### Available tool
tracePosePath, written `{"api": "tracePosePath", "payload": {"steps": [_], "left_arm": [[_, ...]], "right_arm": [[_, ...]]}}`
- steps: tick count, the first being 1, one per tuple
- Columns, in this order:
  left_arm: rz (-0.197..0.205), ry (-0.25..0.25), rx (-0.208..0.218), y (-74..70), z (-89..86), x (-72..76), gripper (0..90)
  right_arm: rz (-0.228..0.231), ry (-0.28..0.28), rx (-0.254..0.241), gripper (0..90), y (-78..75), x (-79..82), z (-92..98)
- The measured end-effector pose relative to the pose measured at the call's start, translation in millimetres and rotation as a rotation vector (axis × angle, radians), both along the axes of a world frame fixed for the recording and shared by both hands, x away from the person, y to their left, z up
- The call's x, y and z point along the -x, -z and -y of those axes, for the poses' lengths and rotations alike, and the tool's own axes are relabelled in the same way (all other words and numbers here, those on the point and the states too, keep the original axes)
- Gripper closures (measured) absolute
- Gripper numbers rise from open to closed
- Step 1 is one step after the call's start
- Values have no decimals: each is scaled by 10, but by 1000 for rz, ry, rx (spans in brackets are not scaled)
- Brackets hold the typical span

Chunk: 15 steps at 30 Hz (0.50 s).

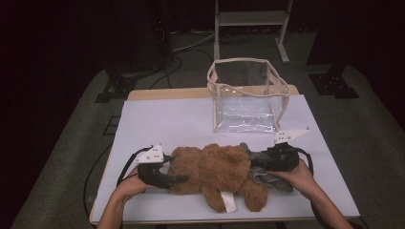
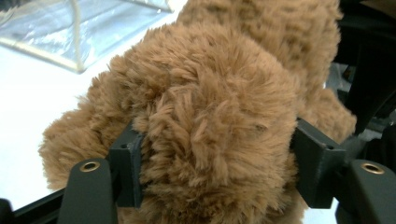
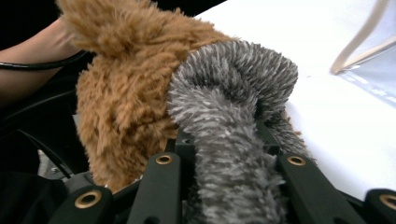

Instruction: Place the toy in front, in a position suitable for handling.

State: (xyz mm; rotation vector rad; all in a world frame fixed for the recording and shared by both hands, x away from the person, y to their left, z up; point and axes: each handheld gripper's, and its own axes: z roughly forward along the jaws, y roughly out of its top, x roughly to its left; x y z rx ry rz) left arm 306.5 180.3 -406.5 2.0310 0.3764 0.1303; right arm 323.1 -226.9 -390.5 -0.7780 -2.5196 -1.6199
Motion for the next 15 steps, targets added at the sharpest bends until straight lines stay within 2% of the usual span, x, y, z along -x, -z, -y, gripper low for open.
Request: {"api": "tracePosePath", "payload": {"steps": [3, 4, 5, 6, 8, 11, 13, 14, 15], "left_arm": [[-2, 21, 13, -25, 198, -30, 335], [0, 33, 6, -29, 256, -38, 337], [4, 58, -1, -33, 421, -54, 337], [4, 58, -1, -33, 421, -54, 336], [2, 73, -2, -42, 577, -68, 335], [25, 66, -51, -83, 710, -53, 305], [42, 60, -93, -97, 725, -29, 291], [38, 52, -105, -102, 718, -17, 275], [46, 49, -117, -105, 705, -12, 275]], "right_arm": [[12, 23, 7, 706, -97, -9, 89], [17, 41, -10, 706, -153, -22, 154], [21, 55, -33, 706, -240, -48, 251], [21, 55, -33, 706, -240, -48, 251], [41, 73, -4, 706, -329, -67, 332], [41, 111, 68, 705, -372, -78, 470], [42, 111, 63, 704, -394, -61, 499], [48, 94, 40, 703, -472, 0, 527], [48, 94, 40, 703, -472, 0, 527]]}}
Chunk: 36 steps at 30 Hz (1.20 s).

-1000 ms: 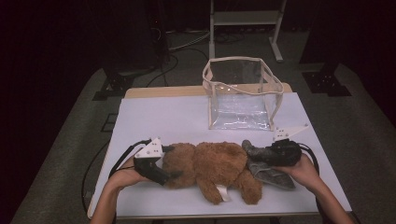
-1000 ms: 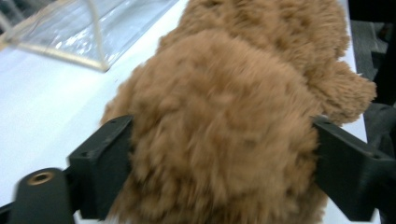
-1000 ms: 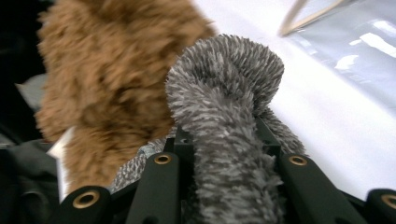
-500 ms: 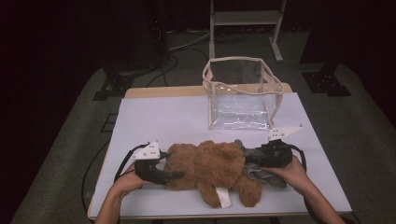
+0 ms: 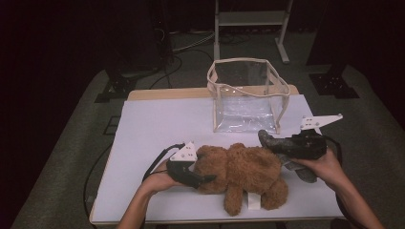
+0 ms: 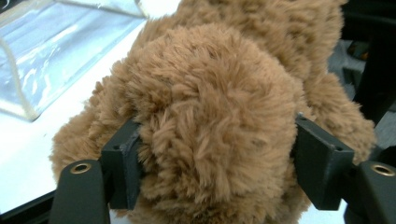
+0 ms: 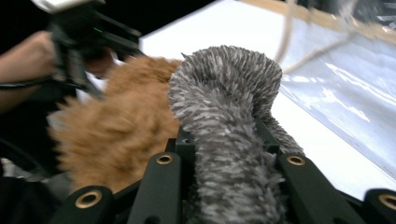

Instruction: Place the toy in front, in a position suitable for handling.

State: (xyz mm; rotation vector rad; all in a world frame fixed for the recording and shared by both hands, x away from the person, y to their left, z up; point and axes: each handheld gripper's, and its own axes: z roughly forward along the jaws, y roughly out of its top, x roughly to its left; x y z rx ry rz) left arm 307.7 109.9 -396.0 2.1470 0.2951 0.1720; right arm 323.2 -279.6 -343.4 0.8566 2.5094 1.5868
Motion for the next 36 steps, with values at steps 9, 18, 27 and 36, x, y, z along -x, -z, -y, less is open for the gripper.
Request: {"api": "tracePosePath", "payload": {"steps": [9, 18, 27, 36], "left_arm": [[23, -7, -24, 7, -105, 11, 219], [5, -29, -20, 49, -157, -25, 142], [51, 0, -22, 7, -44, 19, 235], [48, 21, -35, 53, -11, 19, 229]], "right_arm": [[74, -91, -20, 702, -236, 379, -195], [46, -132, -70, 702, -187, 569, -183], [76, -141, -11, 702, -117, 748, -279], [124, -16, 33, 695, 210, 402, -164]]}}
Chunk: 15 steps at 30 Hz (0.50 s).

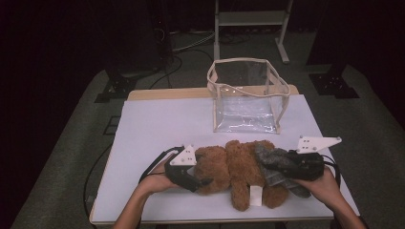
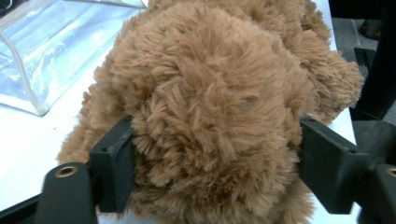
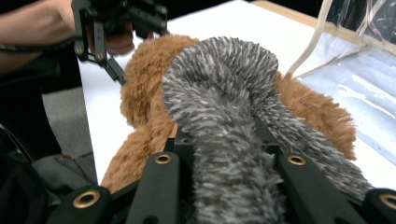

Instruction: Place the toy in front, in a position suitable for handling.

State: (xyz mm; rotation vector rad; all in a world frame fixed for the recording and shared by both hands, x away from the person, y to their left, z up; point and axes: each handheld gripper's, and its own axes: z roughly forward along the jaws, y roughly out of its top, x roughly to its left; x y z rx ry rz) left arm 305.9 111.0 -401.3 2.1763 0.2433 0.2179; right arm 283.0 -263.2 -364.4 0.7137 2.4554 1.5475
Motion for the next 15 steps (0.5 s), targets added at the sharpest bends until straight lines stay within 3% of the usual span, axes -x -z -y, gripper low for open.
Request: {"api": "tracePosePath", "payload": {"steps": [3, 8, 12, 15], "left_arm": [[1, -5, 16, 15, 42, -10, 230], [13, -12, 9, 4, 40, 0, 221], [18, -12, 9, 5, 42, 2, 220], [34, -15, -8, -13, 51, 11, 218]], "right_arm": [[16, 13, -6, 689, -11, -35, 1], [87, 13, 30, 677, -36, -66, -49], [89, 11, 23, 665, -28, -66, -36], [119, 15, 55, 665, -56, -48, -67]]}}
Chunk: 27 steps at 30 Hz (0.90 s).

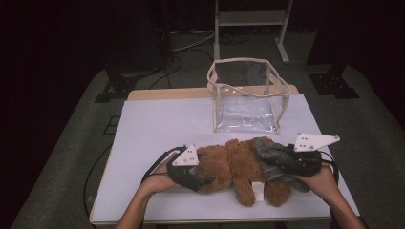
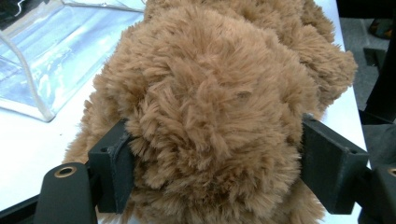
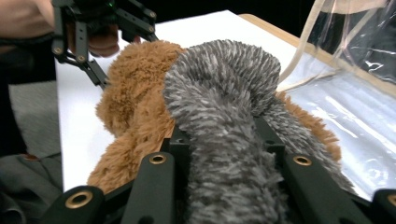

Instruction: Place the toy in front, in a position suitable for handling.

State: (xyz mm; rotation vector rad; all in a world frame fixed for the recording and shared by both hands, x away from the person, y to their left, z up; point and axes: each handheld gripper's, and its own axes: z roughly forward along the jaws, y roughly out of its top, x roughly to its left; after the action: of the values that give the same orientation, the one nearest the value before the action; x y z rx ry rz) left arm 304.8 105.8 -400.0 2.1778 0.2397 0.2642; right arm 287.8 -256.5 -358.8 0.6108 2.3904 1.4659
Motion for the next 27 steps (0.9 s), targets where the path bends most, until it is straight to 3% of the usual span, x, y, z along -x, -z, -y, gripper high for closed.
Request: {"api": "tracePosePath", "payload": {"steps": [2, 3, 4, 5, 8, 11, 13, 15, 16, 18, 21, 25, 27], "left_arm": [[6, 0, -6, -4, 8, 7, 219], [9, 1, -8, -4, 11, 7, 222], [11, 2, -4, -2, 16, 8, 222], [15, 4, -6, -6, 19, 9, 236], [33, 22, -22, -17, 34, 16, 242], [36, 22, -22, -19, 37, 24, 242], [36, 21, -22, -12, 12, 16, 241], [28, 15, -11, 3, -28, -4, 185], [25, 11, -3, 4, -48, -23, 185], [5, -19, 11, 8, -79, -55, 104], [-14, -9, 26, 59, -19, -78, 27], [19, 8, 19, 110, 107, -85, 21], [45, 7, 17, 82, 141, -83, 121]], "right_arm": [[17, -1, 26, 664, -30, 10, -27], [-17, 6, 26, 668, -62, -5, -54], [-17, 6, 26, 668, -62, -5, -54], [-44, 26, 0, 673, -115, -49, -94], [-31, 28, -8, 672, -170, -107, -162], [-17, 38, 26, 683, -217, -226, -297], [-28, 43, 64, 697, -166, -283, -358], [-66, 47, 45, 701, -50, -278, -338], [-66, 47, 45, 701, -50, -278, -338], [-76, 37, 27, 706, 37, -242, -276], [-78, 53, -3, 717, 139, -167, -170], [-74, 68, -12, 718, 146, -120, -128], [-72, 85, -10, 719, 148, -106, -114]]}}
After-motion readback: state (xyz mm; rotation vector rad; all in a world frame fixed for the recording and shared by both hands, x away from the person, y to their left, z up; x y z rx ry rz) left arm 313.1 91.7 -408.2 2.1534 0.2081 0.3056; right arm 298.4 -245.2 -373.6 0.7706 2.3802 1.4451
